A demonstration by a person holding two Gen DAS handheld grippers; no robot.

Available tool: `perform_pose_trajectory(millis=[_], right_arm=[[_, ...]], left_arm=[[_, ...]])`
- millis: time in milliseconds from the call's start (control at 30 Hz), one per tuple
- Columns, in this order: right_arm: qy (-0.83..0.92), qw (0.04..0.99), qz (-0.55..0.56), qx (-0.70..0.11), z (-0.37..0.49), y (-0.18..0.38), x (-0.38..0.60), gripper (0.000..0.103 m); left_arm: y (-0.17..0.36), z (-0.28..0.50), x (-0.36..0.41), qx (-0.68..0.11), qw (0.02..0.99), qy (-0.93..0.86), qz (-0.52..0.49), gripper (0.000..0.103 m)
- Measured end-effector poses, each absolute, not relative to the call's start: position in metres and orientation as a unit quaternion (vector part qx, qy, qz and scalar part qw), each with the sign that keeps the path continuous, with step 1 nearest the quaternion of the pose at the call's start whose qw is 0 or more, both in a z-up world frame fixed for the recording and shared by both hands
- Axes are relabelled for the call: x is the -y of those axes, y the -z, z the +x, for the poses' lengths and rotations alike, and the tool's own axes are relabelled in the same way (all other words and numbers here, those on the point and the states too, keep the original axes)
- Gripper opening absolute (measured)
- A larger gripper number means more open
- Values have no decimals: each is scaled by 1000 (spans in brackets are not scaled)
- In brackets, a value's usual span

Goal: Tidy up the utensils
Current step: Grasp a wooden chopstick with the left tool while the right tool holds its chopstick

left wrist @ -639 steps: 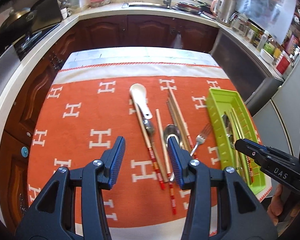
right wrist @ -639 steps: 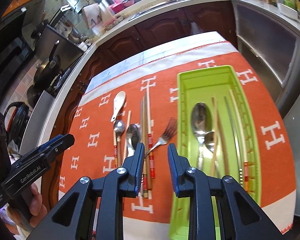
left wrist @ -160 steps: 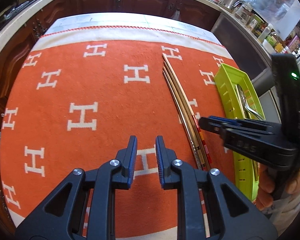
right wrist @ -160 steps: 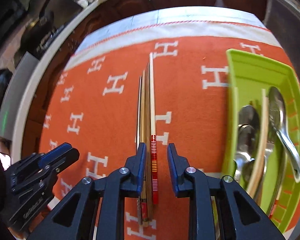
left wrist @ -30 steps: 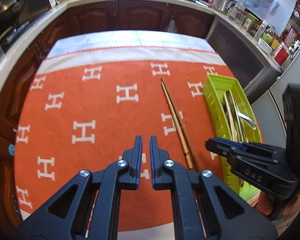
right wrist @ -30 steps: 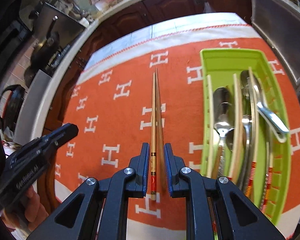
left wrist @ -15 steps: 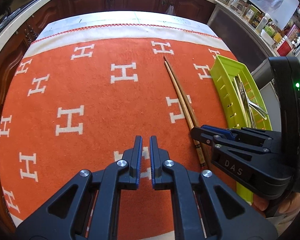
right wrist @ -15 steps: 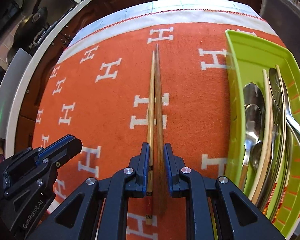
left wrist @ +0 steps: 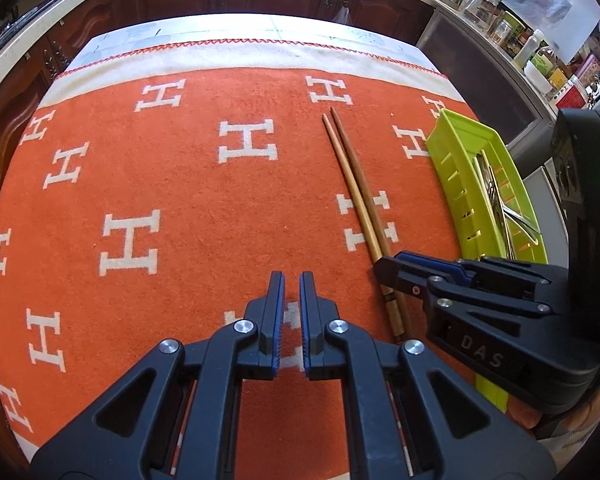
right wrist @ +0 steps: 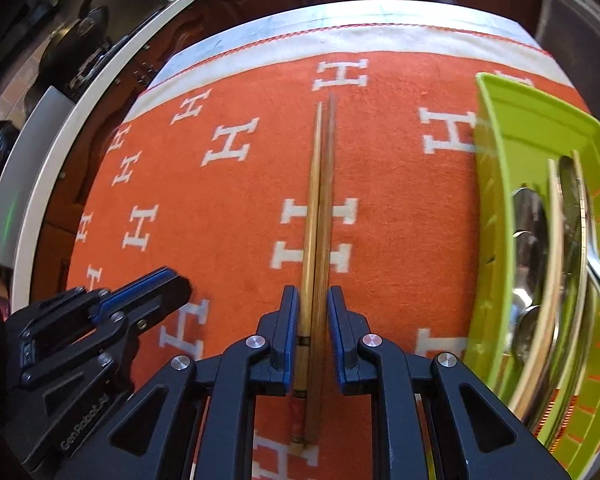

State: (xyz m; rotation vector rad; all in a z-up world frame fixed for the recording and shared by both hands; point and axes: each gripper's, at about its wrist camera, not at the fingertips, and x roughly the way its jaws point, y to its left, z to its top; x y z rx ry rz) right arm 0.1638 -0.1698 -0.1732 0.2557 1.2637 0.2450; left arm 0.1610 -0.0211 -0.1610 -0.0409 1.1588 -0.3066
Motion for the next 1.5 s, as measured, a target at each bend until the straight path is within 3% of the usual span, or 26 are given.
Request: perform_pose_trajectory(millis=[267,700,767,1233,1400,1500], right_arm=[[-121,782,175,-586,163,175,185,15],[-90,819,35,-565,157,171,149,14],[-81,824,32,-559,154,171,151,7],[-88,832,188,-514,122,139,225,6],[-86,841,210,-492,102,121,248,6],[-86,845,218,-480,90,112,261,6]], left_arm=[[164,162,20,-547,824,146,-19,4],[166,163,16,-548,824,144,-24,5],[164,162,16,-546,825,145,-24,5],[165,162,48,-551,815,174,-33,5],[167,167,70,-552,815,173,-29,31],[171,167,82,-551,818,163,-13,31]])
